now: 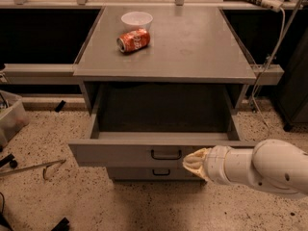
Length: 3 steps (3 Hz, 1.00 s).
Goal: Close top drawer
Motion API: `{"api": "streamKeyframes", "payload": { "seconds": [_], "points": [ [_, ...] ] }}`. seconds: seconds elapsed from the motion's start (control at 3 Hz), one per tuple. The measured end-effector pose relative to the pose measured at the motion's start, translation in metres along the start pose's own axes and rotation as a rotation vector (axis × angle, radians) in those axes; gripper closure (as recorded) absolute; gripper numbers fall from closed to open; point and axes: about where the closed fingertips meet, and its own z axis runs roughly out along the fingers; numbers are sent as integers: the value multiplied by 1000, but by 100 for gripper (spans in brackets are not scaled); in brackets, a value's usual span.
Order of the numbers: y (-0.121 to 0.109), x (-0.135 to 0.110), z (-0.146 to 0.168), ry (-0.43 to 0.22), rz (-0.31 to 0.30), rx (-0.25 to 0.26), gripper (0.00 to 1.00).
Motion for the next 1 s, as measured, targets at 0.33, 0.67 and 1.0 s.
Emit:
{"api": "streamKeyframes", "payload": {
  "seconds": [0.33,0.67,1.0],
  "points": [
    [-32,-7,29,10,-21,-7,100],
    [-32,-7,29,10,-21,-7,100],
    [-39,-8,33,23,-24,2,100]
  ]
}}
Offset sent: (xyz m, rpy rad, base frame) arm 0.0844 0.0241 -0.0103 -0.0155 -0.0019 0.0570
